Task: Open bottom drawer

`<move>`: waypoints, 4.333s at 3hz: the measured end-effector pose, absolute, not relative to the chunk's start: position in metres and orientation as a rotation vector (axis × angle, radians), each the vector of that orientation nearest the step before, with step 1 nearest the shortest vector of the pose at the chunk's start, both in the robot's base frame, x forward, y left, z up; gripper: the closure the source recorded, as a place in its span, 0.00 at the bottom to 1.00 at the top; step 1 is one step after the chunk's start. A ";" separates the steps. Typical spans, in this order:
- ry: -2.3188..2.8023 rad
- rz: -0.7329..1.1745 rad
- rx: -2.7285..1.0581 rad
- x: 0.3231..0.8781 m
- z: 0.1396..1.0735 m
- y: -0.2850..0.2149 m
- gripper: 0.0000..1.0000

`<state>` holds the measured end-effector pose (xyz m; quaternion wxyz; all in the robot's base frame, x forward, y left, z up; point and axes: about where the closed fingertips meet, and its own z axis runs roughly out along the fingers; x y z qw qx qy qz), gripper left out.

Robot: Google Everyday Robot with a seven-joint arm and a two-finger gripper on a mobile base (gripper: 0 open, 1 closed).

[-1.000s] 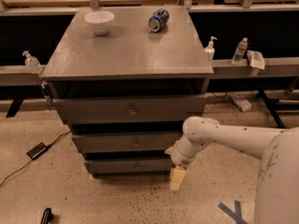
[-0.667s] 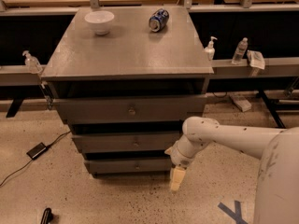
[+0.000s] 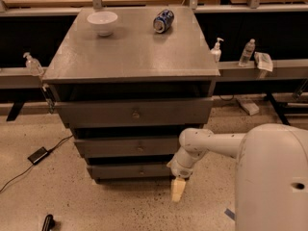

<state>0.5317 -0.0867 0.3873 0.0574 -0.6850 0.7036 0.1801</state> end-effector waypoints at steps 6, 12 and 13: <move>2.104 0.403 -2.090 0.577 0.256 -0.101 0.00; 1.945 -0.018 -1.989 0.675 0.199 -0.097 0.00; 1.950 0.009 -1.989 0.692 0.189 -0.094 0.00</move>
Offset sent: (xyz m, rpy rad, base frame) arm 0.0265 -0.0023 -0.1153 -0.0086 0.0064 0.0291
